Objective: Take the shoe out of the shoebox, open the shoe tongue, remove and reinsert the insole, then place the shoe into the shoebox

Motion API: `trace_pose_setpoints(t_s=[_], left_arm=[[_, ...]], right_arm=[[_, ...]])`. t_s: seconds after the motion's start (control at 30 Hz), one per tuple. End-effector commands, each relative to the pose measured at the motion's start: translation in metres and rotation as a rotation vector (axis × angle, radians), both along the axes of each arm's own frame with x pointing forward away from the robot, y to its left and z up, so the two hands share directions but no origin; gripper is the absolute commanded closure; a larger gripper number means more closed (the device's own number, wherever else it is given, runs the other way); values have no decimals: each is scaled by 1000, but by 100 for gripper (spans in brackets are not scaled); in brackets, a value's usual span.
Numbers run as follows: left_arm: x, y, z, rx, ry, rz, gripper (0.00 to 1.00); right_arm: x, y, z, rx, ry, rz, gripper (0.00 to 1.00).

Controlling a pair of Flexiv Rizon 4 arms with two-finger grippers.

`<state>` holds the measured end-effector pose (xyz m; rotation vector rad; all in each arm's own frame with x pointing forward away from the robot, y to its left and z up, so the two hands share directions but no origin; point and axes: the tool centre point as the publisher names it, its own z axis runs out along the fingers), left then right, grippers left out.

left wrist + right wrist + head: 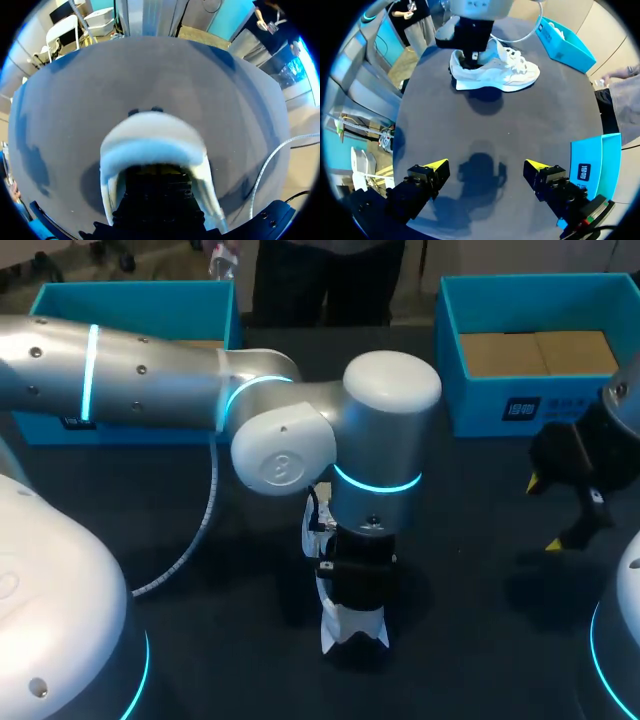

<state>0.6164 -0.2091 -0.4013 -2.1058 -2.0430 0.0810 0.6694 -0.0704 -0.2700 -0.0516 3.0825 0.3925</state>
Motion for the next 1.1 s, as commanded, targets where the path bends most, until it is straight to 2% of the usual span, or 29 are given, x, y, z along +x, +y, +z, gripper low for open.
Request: trace_pose_setpoints(t_s=[0.03, 0.3, 0.53, 0.63, 1.1], left_arm=[[11, -5, -9, 30, 0, 27, 100], [21, 5, 12, 16, -59, 38, 100], [8, -2, 36, -18, -118, 31, 100], [9, -3, 42, -41, -143, 57, 100], [39, 1, 34, 6, -187, 152, 100]], right_arm=[[-1, 0, -1, -1, -1, 0, 0], [-1, 0, -1, -1, -1, 0, 0], [-1, 0, -1, -1, -1, 0, 0], [-1, 0, -1, -1, -1, 0, 0], [-1, 0, -1, -1, -1, 0, 0]])
